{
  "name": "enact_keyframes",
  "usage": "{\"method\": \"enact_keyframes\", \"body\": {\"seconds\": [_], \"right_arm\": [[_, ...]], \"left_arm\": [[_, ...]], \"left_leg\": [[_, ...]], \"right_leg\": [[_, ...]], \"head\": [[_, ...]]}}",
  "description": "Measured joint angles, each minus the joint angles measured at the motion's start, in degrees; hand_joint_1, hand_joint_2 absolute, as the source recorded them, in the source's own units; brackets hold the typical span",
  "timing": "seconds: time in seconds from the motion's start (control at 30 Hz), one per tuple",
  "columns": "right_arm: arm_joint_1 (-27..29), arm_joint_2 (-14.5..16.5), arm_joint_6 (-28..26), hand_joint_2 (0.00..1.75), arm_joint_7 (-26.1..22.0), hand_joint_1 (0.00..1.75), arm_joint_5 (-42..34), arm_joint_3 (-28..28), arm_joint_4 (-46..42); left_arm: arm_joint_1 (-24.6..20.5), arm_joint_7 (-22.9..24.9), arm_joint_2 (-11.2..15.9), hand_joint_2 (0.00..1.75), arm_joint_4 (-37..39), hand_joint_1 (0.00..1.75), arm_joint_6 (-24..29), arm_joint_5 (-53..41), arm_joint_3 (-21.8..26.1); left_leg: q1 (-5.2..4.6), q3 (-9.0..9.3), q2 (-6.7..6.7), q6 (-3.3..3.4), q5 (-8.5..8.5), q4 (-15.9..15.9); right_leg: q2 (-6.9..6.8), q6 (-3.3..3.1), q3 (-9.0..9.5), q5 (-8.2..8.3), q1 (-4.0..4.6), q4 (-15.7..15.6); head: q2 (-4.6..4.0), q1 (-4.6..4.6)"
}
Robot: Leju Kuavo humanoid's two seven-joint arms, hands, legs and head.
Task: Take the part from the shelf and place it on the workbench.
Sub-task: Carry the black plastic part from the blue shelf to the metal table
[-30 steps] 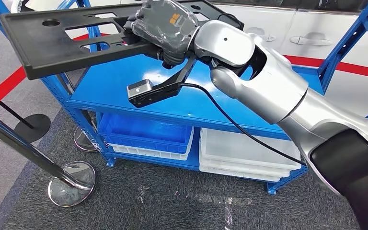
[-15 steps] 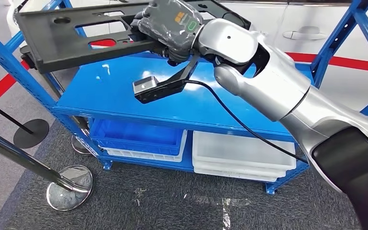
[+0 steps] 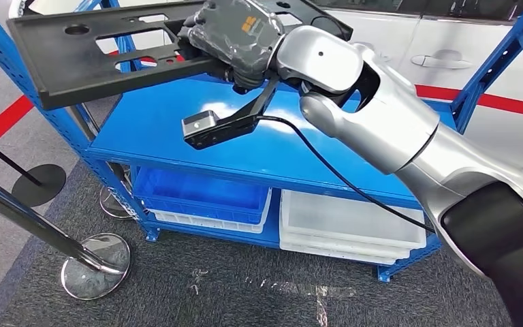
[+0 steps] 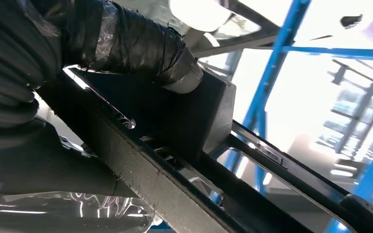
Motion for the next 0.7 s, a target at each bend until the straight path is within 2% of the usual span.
{"method": "enact_keyframes", "body": {"seconds": [0.03, 0.07, 0.13, 0.17, 0.2, 0.27, 0.33, 0.37, 0.43, 0.5, 0.53, 0.57, 0.6, 0.63, 0.67, 0.7], "right_arm": [[0.0, 0.1, 0.0, 1.75, 0.0, 1.75, 0.0, 0.0, 0.0], [0.1, 0.1, 0.0, 1.75, -0.1, 1.75, 0.1, 0.0, 0.0], [0.0, 0.2, 0.0, 1.75, -0.1, 1.75, 0.2, 0.0, 0.0], [-0.1, 0.2, 0.0, 1.75, -0.1, 1.75, 0.2, 0.0, 0.0], [-0.2, 0.4, -0.1, 1.75, -0.1, 1.75, 0.2, 0.0, 0.0], [-0.3, 0.6, -0.1, 1.75, -0.1, 1.75, 0.3, 0.0, 0.0], [-0.4, 0.8, -0.1, 1.75, -0.1, 1.75, 0.3, 0.0, 0.0], [-0.4, 0.9, -0.2, 1.75, 0.0, 1.75, 0.4, 0.0, 0.0], [-0.5, 1.0, -0.2, 1.75, 0.0, 1.75, 0.4, 0.0, 0.0], [-0.5, 1.2, -0.2, 1.75, 0.0, 1.75, 0.4, 0.0, 0.0], [-0.5, 1.2, -0.2, 1.75, 0.0, 1.75, 0.5, 0.0, 0.0], [-0.5, 1.2, -0.2, 1.75, 0.0, 1.75, 0.5, 0.0, 0.0], [-0.5, 1.2, -0.1, 1.75, 0.0, 1.75, 0.5, 0.0, 0.0], [-0.6, 1.3, -0.1, 1.75, 0.0, 1.75, 0.6, 0.0, 0.0], [-0.7, 1.3, -0.1, 1.75, 0.0, 1.75, 0.6, 0.0, 0.0], [-0.9, 1.4, -0.1, 1.75, 0.0, 1.75, 0.6, 0.0, 0.0]], "left_arm": [[0.0, 0.0, -0.1, 1.75, 0.0, 0.0, -0.1, -0.2, 0.0], [0.0, 0.0, -0.3, 1.75, 0.0, 0.0, -0.1, -0.4, -0.1], [0.0, 0.0, -0.5, 1.75, 0.0, 0.0, -0.2, -0.7, -0.2], [0.0, 0.0, -0.7, 1.75, 0.0, 0.0, -0.3, -0.8, -0.2], [-0.1, 0.0, -0.8, 1.75, 0.0, 0.0, -0.3, -0.9, -0.2], [-0.1, 0.0, -1.0, 1.75, 0.0, 0.0, -0.5, -1.2, -0.3], [-0.1, 0.0, -1.1, 1.75, 0.0, 0.0, -0.6, -1.5, -0.3], [-0.1, 0.0, -1.2, 1.75, 0.0, 0.0, -0.6, -1.5, -0.4], [-0.1, 0.0, -1.2, 1.75, 0.0, 0.0, -0.7, -1.7, -0.4], [-0.1, 0.0, -1.2, 1.75, 0.0, 0.0, -0.7, -1.7, -0.4], [-0.1, 0.0, -1.2, 1.75, 0.0, 0.0, -0.7, -1.7, -0.4], [-0.1, 0.0, -1.2, 1.75, 0.1, 0.0, -0.7, -1.7, -0.4], [-0.1, 0.0, -1.2, 1.75, 0.1, 0.0, -0.7, -1.8, -0.4], [-0.1, 0.0, -1.2, 1.75, 0.1, 0.0, -0.7, -1.8, -0.4], [-0.1, 0.0, -1.2, 1.75, 0.1, 0.0, -0.7, -1.8, -0.5], [-0.1, 0.0, -1.2, 1.75, 0.1, 0.0, -0.7, -1.9, -0.5]], "left_leg": [[-0.04, 0.04, -0.03, 0.08, -0.07, 0.0], [-0.08, 0.12, -0.08, 0.12, -0.16, 0.1], [-0.13, 0.42, -0.24, 0.07, -0.4, 0.2], [-0.28, 0.49, -0.31, -0.05, -0.54, 0.2], [-0.38, 0.47, -0.35, -0.2, -0.64, 0.3], [-0.45, 0.32, -0.36, -0.7, -0.59, 0.3], [-0.3, 0.27, -0.37, -1.27, -0.65, 0.3], [-0.3, 0.02, -0.31, -1.56, -1.27, 1.0], [-0.15, -1.83, -0.13, -2.13, -4.31, 5.5], [-0.01, -4.65, -0.05, -2.66, -7.59, 12.4], [0.06, -5.41, -0.04, -2.87, -8.11, 14.5], [0.13, -5.24, -0.03, -3.05, -7.57, 14.5], [0.23, -4.09, -0.01, -3.2, -6.15, 12.5], [0.39, -2.29, 0.0, -3.34, -4.4, 9.1], [0.42, -0.51, -0.05, -3.46, -3.21, 5.7], [0.39, 0.67, -0.14, -3.28, -2.45, 3.2]], "right_leg": [[0.0, -0.02, -0.88, 0.19, 0.0, 1.3], [0.0, -0.12, -0.78, 1.37, 0.01, 0.6], [0.0, -0.62, 1.98, 5.4, 0.11, -5.9], [0.0, -0.95, 3.72, 6.86, 0.26, -9.5], [-0.01, -1.21, 5.0, 7.6, 0.38, -12.1], [0.06, -1.49, 5.91, 7.58, 0.64, -13.9], [0.03, -1.83, 6.08, 7.85, 0.47, -14.5], [-0.06, -2.06, 6.25, 8.04, 0.27, -14.8], [-0.2, -2.4, 6.46, 8.34, -0.03, -15.2], [-0.24, -2.48, 6.37, 8.4, -0.07, -15.2], [-0.26, -2.48, 6.32, 8.4, -0.09, -15.1], [-0.28, -2.47, 6.23, 8.39, -0.14, -14.9], [-0.29, -2.43, 6.1, 8.37, -0.21, -14.7], [-0.28, -2.32, 5.92, 8.3, -0.3, -14.3], [-0.21, -2.1, 5.6, 8.26, -0.26, -13.9], [-0.11, -1.83, 5.23, 8.27, -0.19, -13.6]], "head": [[0.0, 0.0], [0.0, 0.01], [0.0, 0.02], [0.0, 0.0], [0.0, -0.02], [0.0, -0.07], [0.0, -0.06], [0.0, -0.1], [0.0, -0.27], [0.0, -0.37], [0.0, -0.36], [0.0, -0.36], [0.0, -0.36], [0.0, -0.36], [0.0, -0.4], [0.01, -0.43]]}}
